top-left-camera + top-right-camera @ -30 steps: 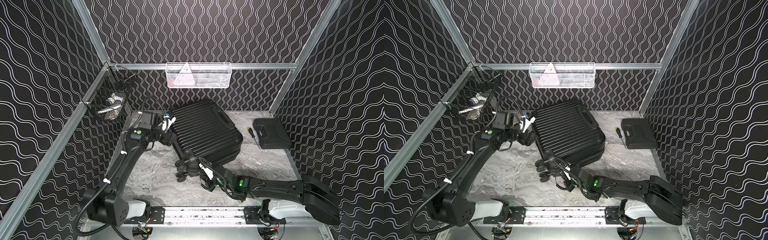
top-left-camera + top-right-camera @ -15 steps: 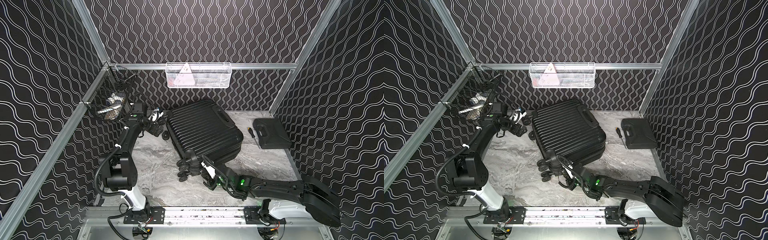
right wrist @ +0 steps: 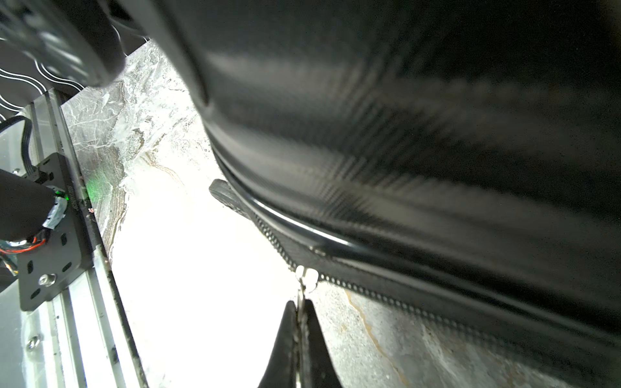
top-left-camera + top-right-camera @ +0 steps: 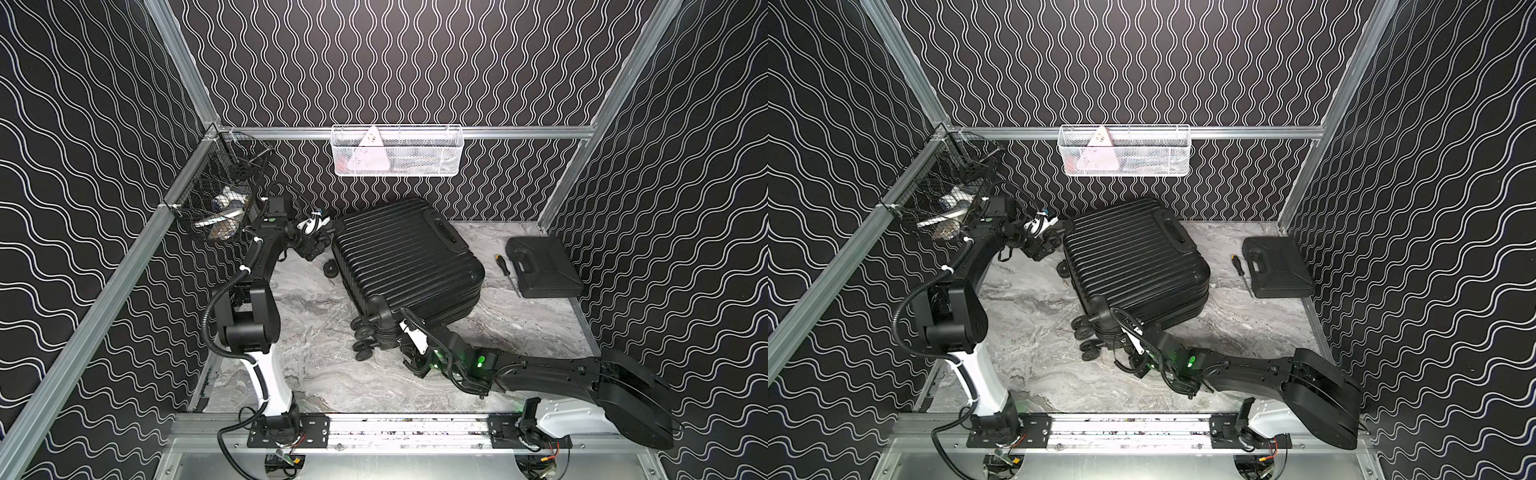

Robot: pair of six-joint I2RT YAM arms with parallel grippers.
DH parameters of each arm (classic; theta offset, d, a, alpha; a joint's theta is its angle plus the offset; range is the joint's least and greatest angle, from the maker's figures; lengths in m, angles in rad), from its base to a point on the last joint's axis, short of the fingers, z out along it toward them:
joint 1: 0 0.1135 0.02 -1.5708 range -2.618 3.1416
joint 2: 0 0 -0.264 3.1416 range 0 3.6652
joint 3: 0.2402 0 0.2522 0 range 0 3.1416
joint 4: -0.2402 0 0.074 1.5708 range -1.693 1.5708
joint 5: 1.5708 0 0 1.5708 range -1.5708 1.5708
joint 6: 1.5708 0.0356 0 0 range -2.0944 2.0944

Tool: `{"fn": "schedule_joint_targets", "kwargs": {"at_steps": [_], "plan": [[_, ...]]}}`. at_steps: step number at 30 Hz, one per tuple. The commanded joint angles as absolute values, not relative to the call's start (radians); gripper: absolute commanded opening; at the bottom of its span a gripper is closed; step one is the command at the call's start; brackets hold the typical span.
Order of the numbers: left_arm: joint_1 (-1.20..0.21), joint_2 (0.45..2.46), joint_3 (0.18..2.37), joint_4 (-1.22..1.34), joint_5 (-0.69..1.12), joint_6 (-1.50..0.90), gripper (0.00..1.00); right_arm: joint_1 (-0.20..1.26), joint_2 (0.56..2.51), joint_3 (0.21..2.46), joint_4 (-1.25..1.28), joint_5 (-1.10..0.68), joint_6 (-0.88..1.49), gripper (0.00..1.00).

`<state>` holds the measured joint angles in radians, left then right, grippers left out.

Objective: Close the suitcase zippers
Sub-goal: Pick up the suitcase from the center of the board.

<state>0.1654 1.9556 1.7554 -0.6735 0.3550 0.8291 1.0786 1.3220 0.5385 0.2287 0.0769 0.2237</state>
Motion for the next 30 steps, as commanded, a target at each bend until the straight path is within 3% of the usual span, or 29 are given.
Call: {"fn": "schedule_joint_targets", "kwargs": {"at_steps": [1, 7, 11, 14, 17, 19, 30], "plan": [[0.17, 1.968, 1.767, -0.678, 0.497, 0.956, 0.84, 1.075, 1.323, 0.541, 0.109, 0.062, 0.258, 0.0], [0.17, 2.011, 1.814, -0.76, 0.551, 1.071, 0.82, 1.075, 1.317, 0.541, 0.1, 0.066, 0.265, 0.0], [0.169, 2.019, 1.815, -0.762, 0.578, 1.09, 0.75, 1.076, 1.318, 0.545, 0.086, 0.068, 0.265, 0.0], [0.167, 2.016, 1.806, -0.767, 0.615, 1.098, 0.64, 1.075, 1.312, 0.54, 0.086, 0.073, 0.269, 0.0], [0.162, 2.0, 1.79, -0.75, 0.626, 1.067, 0.44, 1.075, 1.303, 0.532, 0.086, 0.088, 0.274, 0.0], [0.155, 1.978, 1.769, -0.75, 0.613, 1.06, 0.4, 1.075, 1.299, 0.525, 0.086, 0.103, 0.278, 0.0], [0.145, 1.718, 1.487, -0.694, 0.476, 0.871, 0.42, 1.071, 1.255, 0.496, 0.045, 0.18, 0.297, 0.0]]}}
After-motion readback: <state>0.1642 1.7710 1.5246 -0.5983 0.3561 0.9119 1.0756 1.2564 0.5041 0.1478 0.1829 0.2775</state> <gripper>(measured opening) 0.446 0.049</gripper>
